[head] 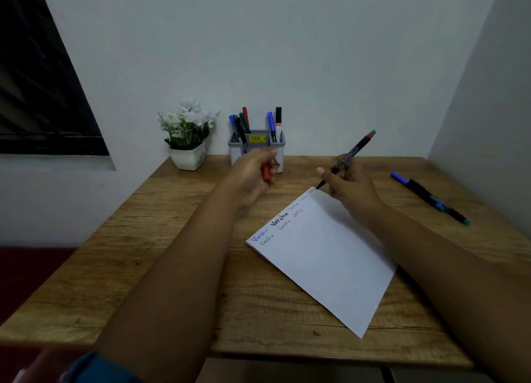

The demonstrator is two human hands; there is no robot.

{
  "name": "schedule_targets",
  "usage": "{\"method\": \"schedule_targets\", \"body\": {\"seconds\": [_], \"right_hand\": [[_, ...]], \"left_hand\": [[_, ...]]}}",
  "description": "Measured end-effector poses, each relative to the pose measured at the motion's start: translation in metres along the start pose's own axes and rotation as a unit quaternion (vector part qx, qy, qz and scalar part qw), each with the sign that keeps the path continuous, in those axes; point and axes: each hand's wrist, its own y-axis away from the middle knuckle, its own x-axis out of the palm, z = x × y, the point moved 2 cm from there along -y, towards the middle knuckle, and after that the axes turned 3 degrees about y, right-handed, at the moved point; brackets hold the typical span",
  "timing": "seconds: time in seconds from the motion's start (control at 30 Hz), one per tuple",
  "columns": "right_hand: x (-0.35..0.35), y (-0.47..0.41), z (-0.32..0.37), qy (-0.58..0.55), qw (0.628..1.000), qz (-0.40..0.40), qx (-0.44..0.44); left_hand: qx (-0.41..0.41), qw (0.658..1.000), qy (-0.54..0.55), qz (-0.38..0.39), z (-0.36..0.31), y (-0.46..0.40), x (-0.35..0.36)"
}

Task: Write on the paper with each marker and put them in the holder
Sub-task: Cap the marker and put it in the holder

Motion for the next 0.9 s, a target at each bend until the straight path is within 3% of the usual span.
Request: {"method": "schedule_targets", "body": {"seconds": [0.1,0.17,0.27,0.5,0.73,0.9], "right_hand": [[0.007,0.012,0.013,0.001,0.998,0.042,-0.046],[0.012,0.021,0.021,-0.070,0.992,0.097,-0.045],[0.022,0.034,0.027,-0.025,0.980,0.170,-0.100],[0.032,0.042,0.027,0.156,0.944,0.127,-0.260],[0.027,0.044,0.032,0.205,0.926,0.087,-0.305],[0.028,0.044,0.031,0.219,0.917,0.108,-0.317]], "left_hand": [[0.000,0.953,0.295,-0.071,-0.005,0.000,0.004],[0.000,0.922,0.374,-0.100,-0.003,0.000,0.002],[-0.006,0.904,0.411,-0.114,-0.001,0.001,0.004],[-0.023,0.896,0.432,-0.103,0.001,-0.001,0.008],[-0.035,0.884,0.454,-0.110,0.007,-0.004,0.011],[-0.026,0.890,0.439,-0.118,0.005,-0.004,0.008]]}}
